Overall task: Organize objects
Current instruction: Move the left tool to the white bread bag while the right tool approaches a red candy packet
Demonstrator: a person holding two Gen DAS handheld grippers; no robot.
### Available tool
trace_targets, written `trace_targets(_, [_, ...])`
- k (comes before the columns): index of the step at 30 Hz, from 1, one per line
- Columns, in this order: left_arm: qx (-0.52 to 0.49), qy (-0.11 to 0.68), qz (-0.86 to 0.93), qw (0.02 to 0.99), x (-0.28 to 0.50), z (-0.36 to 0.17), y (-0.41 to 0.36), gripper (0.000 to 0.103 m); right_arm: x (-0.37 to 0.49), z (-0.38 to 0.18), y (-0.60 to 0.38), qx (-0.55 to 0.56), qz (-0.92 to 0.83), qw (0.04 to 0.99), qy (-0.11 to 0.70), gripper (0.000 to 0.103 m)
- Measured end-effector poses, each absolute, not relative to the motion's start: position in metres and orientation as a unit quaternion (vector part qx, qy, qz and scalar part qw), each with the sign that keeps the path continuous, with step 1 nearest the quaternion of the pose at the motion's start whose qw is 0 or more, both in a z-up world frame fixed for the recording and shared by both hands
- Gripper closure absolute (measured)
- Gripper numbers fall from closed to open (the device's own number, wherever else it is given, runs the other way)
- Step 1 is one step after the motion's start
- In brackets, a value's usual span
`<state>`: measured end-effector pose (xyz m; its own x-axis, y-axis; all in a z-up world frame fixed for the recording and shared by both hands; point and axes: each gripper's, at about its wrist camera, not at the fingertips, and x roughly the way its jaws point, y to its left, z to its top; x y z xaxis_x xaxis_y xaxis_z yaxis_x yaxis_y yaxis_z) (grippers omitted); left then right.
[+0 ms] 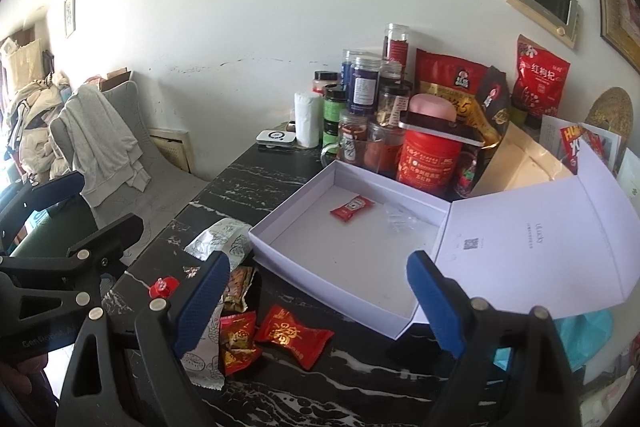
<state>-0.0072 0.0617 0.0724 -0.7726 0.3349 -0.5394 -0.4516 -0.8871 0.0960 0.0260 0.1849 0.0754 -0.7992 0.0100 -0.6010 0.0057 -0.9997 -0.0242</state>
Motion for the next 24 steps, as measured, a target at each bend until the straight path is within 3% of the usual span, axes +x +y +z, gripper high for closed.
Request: trace_targets(24, [-0.371, 0.075, 0.898, 0.226, -0.016, -0.008, 0.047, 0.017, 0.020, -0.009, 0.188, -0.396, 0.918, -0.031, 0.005, 0.012])
